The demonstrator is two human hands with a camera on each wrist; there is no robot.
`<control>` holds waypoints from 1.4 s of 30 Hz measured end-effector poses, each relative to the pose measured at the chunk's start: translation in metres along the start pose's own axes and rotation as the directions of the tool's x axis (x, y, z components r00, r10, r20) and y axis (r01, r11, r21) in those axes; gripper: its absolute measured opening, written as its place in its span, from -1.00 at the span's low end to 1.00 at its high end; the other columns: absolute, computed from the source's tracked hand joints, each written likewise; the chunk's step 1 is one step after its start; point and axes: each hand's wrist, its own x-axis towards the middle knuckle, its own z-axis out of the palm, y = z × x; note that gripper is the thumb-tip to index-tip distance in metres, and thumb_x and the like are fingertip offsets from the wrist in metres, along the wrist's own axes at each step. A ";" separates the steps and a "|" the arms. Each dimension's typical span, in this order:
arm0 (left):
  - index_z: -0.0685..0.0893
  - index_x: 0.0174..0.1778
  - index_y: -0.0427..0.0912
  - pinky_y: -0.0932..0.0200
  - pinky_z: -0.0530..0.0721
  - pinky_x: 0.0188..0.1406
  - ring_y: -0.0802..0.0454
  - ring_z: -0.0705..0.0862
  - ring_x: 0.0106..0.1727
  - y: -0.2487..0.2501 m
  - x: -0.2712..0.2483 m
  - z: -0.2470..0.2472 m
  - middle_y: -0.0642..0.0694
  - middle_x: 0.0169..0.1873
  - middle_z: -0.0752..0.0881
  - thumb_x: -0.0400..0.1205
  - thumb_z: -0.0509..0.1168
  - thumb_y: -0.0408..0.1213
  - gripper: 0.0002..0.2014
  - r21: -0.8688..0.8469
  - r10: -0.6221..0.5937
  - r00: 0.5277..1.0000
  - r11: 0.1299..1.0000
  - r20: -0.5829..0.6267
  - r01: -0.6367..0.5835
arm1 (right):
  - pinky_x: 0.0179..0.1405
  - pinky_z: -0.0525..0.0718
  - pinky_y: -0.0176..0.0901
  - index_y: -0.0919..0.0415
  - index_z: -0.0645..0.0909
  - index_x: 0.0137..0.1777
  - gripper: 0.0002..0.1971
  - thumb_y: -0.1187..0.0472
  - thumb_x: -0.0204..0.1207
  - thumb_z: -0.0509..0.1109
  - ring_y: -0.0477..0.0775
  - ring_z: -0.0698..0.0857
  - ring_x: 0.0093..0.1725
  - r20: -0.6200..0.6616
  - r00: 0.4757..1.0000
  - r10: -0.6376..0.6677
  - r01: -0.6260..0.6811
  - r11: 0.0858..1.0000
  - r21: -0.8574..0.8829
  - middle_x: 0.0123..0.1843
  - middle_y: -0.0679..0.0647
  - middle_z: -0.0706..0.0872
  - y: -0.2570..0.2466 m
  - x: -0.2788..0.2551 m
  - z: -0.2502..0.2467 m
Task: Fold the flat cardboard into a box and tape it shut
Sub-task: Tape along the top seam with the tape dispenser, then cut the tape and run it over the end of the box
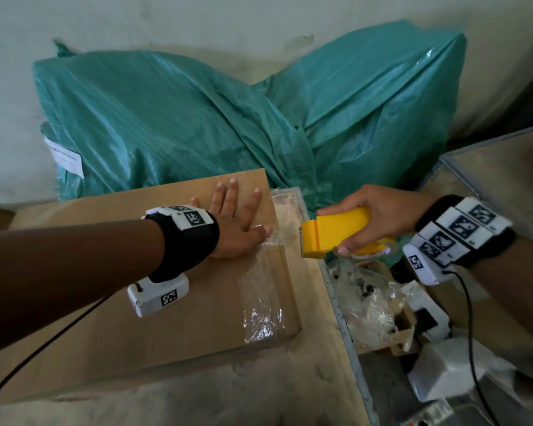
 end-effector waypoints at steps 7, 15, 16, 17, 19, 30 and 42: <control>-0.39 0.59 0.32 -0.46 -0.42 0.49 -0.10 -0.53 0.62 0.003 -0.006 -0.003 -0.04 0.61 -0.54 0.55 -0.14 0.44 -0.21 -0.006 0.000 1.000 1.000 0.021 0.000 | -0.06 0.65 -0.36 -0.24 0.62 0.42 -0.29 -0.24 0.21 0.64 -0.34 0.77 -0.12 0.000 0.998 0.063 -0.062 0.990 0.127 -0.07 -0.42 0.81 0.019 0.027 0.030; -0.38 0.60 0.31 -0.48 -0.42 0.50 -0.10 -0.55 0.62 0.006 -0.014 0.001 -0.04 0.61 -0.55 0.56 -0.12 0.43 -0.20 -0.009 0.008 0.999 1.000 0.035 -0.008 | 0.17 0.60 -0.15 -0.23 0.51 0.53 -0.13 -0.35 0.16 0.62 -0.01 0.66 0.29 -0.154 0.968 0.196 -0.187 0.980 0.072 0.36 -0.09 0.66 0.075 0.017 0.090; -0.38 0.60 0.31 -0.48 -0.42 0.50 -0.10 -0.55 0.62 0.006 -0.014 0.000 -0.04 0.61 -0.55 0.56 -0.13 0.43 -0.20 -0.008 0.008 0.999 1.000 0.036 -0.008 | 0.16 0.59 -0.15 -0.22 0.51 0.54 -0.13 -0.33 0.16 0.61 -0.01 0.65 0.29 -0.205 0.961 0.186 -0.155 0.975 0.160 0.36 -0.08 0.65 0.075 0.012 0.096; -0.38 0.60 0.31 -0.49 -0.41 0.50 -0.10 -0.54 0.62 0.006 -0.014 -0.001 -0.04 0.61 -0.55 0.55 -0.13 0.44 -0.20 -0.006 0.008 0.999 1.000 0.035 -0.008 | 0.16 0.58 -0.14 -0.22 0.50 0.54 -0.15 -0.28 0.18 0.62 -0.03 0.63 0.29 -0.246 0.952 0.180 -0.122 0.965 0.232 0.37 -0.09 0.63 0.075 0.007 0.102; -0.38 0.60 0.32 -0.50 -0.40 0.50 -0.11 -0.54 0.62 0.004 -0.012 -0.002 -0.04 0.61 -0.54 0.55 -0.13 0.45 -0.20 0.001 0.006 0.999 1.000 0.034 -0.006 | 0.19 0.57 -0.14 -0.20 0.45 0.57 -0.14 -0.20 0.23 0.63 -0.08 0.59 0.32 -0.303 0.940 0.156 -0.061 0.951 0.303 0.40 -0.14 0.58 0.073 -0.003 0.116; -0.21 0.69 0.09 -0.50 -0.09 0.54 -0.16 -0.31 0.70 -0.002 -0.019 -0.023 -0.13 0.69 -0.34 0.56 0.04 0.38 -0.11 0.007 0.077 0.997 0.997 -0.011 -0.077 | 0.17 0.68 -0.29 -0.06 0.07 0.75 0.19 -0.37 0.20 0.60 -0.41 0.61 0.27 -0.561 0.801 0.209 0.117 0.865 0.488 0.46 -0.23 0.55 0.042 -0.052 0.173; 0.23 0.67 -0.01 0.18 0.33 0.55 0.20 0.43 0.52 0.006 -0.099 -0.083 0.04 0.57 0.44 0.69 0.18 -0.01 -0.40 -0.545 0.341 0.894 0.709 -0.291 -0.448 | 0.34 0.72 -0.03 -0.02 0.19 0.72 -0.01 -0.21 0.36 0.60 -0.13 0.64 0.45 -0.871 0.465 -0.160 0.481 0.872 0.096 0.54 -0.22 0.58 -0.061 -0.090 0.165</control>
